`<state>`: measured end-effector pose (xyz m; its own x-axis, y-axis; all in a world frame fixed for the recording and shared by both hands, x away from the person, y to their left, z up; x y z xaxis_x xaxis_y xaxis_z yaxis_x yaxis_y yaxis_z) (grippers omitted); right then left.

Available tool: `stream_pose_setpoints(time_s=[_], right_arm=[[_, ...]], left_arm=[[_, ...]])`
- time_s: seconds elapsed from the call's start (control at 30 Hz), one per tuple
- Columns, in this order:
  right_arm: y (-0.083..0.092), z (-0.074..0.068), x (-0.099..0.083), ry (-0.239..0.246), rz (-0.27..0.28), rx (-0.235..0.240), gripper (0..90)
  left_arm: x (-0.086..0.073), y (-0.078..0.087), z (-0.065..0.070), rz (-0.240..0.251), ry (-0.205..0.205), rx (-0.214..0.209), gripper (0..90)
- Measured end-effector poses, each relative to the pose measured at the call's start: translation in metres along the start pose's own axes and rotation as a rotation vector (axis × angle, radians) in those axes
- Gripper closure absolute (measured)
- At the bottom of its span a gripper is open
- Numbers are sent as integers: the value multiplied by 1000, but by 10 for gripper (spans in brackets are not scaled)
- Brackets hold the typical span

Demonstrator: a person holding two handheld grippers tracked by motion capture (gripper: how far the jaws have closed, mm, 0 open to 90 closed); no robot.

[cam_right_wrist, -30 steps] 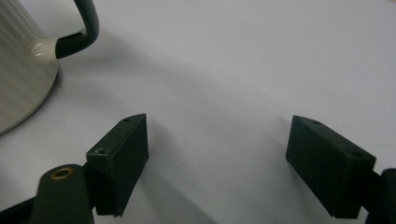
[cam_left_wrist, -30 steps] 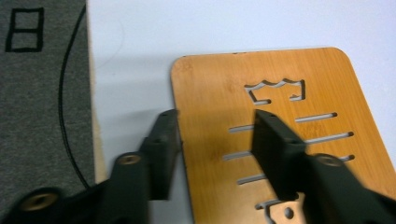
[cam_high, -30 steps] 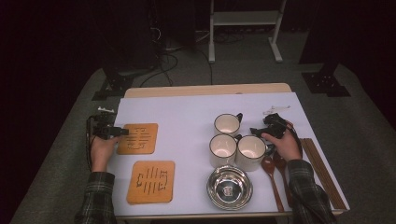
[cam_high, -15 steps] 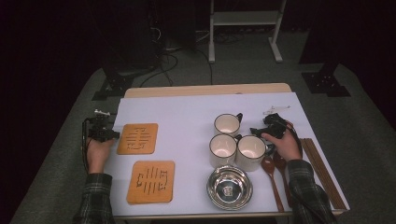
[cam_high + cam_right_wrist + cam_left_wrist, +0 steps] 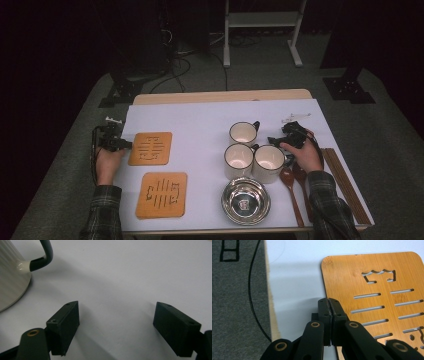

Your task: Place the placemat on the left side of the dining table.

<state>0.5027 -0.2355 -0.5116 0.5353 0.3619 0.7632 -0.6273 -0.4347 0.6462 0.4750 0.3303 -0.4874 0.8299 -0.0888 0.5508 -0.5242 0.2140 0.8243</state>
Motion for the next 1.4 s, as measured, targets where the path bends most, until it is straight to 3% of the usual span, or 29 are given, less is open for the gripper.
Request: stream_pose_setpoints(time_s=[0.23, 0.8, 1.0, 1.4], right_arm=[[0, 0, 0, 0, 0, 0, 193], [0, 0, 0, 0, 0, 0, 193], [0, 0, 0, 0, -1, 1, 193], [0, 0, 0, 0, -1, 1, 193]], left_arm=[[2, 0, 4, 11, -6, -4, 823], [5, 1, 14, 15, -43, -38, 467], [6, 2, 21, 19, -64, -69, 397], [9, 4, 34, 29, -116, -89, 277]])
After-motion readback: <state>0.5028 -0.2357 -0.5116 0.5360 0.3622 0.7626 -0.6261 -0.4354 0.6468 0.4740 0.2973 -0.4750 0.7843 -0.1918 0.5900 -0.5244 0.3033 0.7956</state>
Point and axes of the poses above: each handheld gripper's, and its own axes: y roughly backward along the jaws, x roughly out of its top, z roughly to its right, the point moved 7 cm from there along -y, roughly forward along the jaws, and after that the axes turned 2 degrees about z, right-handed, at the moved point
